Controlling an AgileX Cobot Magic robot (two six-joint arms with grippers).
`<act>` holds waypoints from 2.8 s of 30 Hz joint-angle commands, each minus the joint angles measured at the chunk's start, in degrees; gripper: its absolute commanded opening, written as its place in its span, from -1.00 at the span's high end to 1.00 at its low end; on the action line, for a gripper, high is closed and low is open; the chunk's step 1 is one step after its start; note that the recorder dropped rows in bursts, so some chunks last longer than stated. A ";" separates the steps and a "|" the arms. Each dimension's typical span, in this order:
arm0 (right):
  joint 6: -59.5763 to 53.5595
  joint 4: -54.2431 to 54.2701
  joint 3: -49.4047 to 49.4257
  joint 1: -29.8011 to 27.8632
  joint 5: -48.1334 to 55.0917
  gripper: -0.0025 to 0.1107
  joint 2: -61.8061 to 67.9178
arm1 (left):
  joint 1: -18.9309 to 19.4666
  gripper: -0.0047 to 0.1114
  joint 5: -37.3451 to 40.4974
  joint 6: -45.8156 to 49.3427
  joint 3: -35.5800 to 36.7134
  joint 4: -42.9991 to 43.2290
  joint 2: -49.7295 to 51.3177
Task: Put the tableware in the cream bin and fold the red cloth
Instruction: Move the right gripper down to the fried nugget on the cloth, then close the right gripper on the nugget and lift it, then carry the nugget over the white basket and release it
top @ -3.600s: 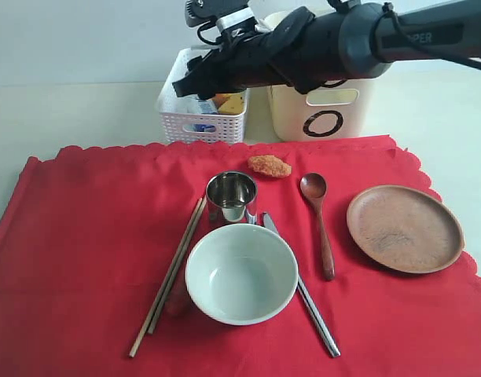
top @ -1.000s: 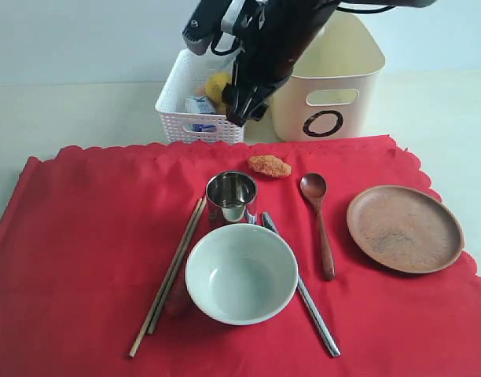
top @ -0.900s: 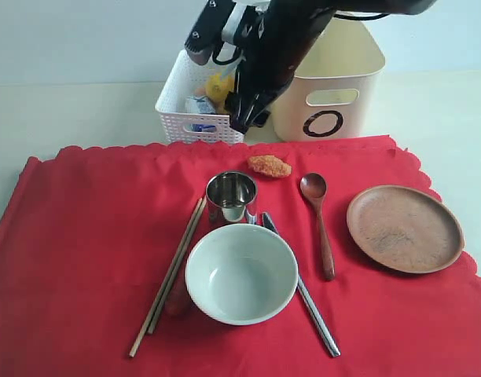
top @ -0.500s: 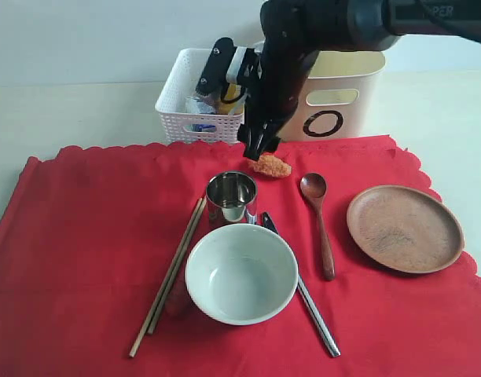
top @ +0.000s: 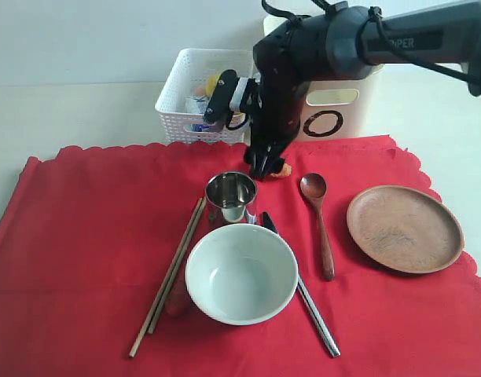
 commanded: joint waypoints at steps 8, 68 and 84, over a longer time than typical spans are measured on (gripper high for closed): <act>0.32 -0.01 -0.35 0.03 -0.44 -0.16 2.57 | -0.29 0.92 -0.60 -0.32 -0.16 0.13 0.12; 10.82 20.69 -0.35 0.14 -14.72 0.96 -5.35 | -0.29 0.92 -0.60 -0.32 -0.16 0.13 0.12; 10.34 32.27 -5.04 1.34 -28.61 0.96 -3.81 | -0.29 0.92 -0.60 -0.32 -0.16 0.13 0.12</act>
